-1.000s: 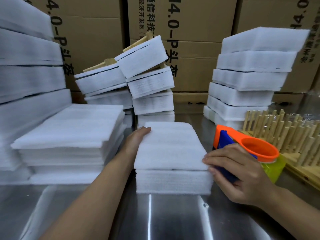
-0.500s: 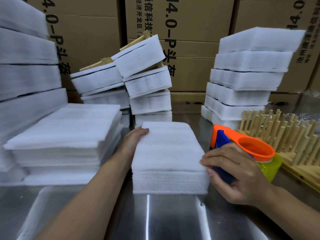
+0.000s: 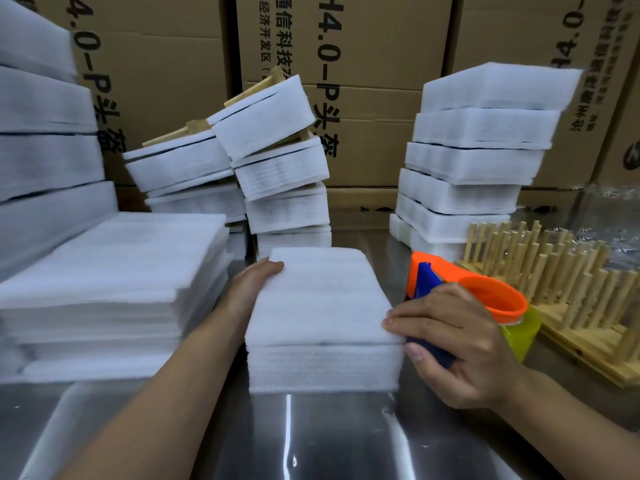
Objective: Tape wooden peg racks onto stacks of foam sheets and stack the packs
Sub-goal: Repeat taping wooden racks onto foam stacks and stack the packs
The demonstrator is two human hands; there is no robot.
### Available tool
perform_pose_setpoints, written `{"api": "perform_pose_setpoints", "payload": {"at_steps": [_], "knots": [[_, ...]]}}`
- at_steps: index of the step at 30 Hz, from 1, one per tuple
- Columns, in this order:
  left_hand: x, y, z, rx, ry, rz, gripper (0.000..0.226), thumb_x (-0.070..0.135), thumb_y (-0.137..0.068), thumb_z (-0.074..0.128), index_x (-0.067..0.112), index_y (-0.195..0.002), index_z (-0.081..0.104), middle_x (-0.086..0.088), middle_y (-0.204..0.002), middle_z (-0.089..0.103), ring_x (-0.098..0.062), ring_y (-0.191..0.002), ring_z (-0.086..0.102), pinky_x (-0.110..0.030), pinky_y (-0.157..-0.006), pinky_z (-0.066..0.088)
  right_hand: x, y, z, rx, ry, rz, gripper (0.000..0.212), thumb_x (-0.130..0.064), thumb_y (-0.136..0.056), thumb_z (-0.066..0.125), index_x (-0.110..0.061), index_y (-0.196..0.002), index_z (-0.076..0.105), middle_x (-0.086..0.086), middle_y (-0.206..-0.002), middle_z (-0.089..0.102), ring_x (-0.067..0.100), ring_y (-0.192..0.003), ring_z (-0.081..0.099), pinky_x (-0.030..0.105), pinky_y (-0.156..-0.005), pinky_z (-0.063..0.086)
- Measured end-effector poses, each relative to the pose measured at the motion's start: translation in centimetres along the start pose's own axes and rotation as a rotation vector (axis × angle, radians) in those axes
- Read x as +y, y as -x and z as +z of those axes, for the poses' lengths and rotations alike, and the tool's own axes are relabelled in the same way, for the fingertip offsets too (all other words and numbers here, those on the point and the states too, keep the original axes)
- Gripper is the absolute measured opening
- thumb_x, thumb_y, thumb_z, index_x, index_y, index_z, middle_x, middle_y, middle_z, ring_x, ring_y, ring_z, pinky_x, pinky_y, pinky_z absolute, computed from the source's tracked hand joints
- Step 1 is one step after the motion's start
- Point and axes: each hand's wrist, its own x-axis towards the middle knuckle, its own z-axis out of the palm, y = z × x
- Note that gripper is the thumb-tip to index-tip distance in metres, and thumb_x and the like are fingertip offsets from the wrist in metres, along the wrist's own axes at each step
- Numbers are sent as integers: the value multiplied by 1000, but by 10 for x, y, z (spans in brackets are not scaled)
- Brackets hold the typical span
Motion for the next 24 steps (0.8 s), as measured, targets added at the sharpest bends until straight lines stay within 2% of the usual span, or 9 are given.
{"api": "perform_pose_setpoints", "payload": {"at_steps": [4, 7, 10, 13, 14, 17, 19, 21, 24], "knots": [[0, -3, 0, 11, -12, -18, 29, 22, -85, 65, 12, -112, 66, -3, -89, 75, -17, -73, 71, -25, -62, 54, 12, -5, -17, 217, 85, 209, 27, -24, -91, 43, -17, -95, 68, 0, -97, 67, 12, -92, 58, 36, -82, 39], [-1, -6, -1, 58, -13, -24, 20, 29, -84, 66, 14, -97, 69, -1, -78, 75, -15, -67, 71, -21, -57, 52, 34, -12, -35, 297, 350, 551, 29, -25, -87, 47, -15, -94, 73, 6, -94, 69, 23, -93, 55, 33, -82, 29], [0, -8, 3, 54, 88, -46, 31, 37, -89, 55, 10, -95, 69, -5, -78, 74, -18, -65, 70, -22, -57, 51, 64, -12, -55, -30, 727, 978, 30, -34, -88, 53, -21, -109, 71, 13, -117, 63, 35, -111, 47, 39, -92, 28], [0, -8, 5, 66, 139, -64, 50, 38, -92, 47, 2, -125, 57, -26, -102, 64, -17, -56, 61, -26, -56, 45, 79, -9, -71, -369, 888, 1219, 33, -35, -87, 57, -29, -118, 65, 13, -127, 58, 36, -121, 43, 40, -98, 28], [0, -8, 5, 76, 147, -68, 55, 39, -92, 47, 1, -132, 52, -31, -111, 58, -17, -57, 59, -27, -56, 44, 82, -7, -74, -405, 894, 1247, 32, -34, -86, 58, -31, -118, 64, 12, -125, 60, 35, -121, 44, 40, -98, 29], [0, -6, 6, 95, 160, -73, 56, 41, -91, 47, 2, -129, 54, -21, -107, 67, -19, -63, 60, -30, -59, 43, 90, -4, -76, -401, 895, 1241, 29, -29, -87, 56, -35, -115, 64, 10, -112, 68, 32, -111, 55, 39, -95, 30], [1, -5, 6, 99, 152, -83, 55, 41, -91, 46, 2, -129, 54, -24, -122, 60, -19, -64, 58, -30, -59, 43, 93, -3, -78, -397, 853, 1244, 31, -21, -86, 57, -34, -113, 65, 12, -106, 69, 32, -101, 61, 41, -96, 36], [1, -6, 6, 96, 153, -97, 56, 40, -91, 46, 1, -131, 53, -21, -97, 67, -18, -62, 58, -29, -58, 43, 97, -2, -82, -411, 829, 1256, 31, -14, -83, 59, -27, -111, 66, 15, -103, 69, 34, -96, 63, 47, -92, 45], [2, -7, 7, 88, 170, -104, 54, 39, -93, 43, 1, -130, 52, -3, -60, 61, -15, -50, 59, -23, -50, 44, 97, 0, -87, -439, 846, 1248, 28, -8, -81, 60, -21, -104, 70, 16, -102, 69, 34, -92, 64, 47, -91, 47]]}}
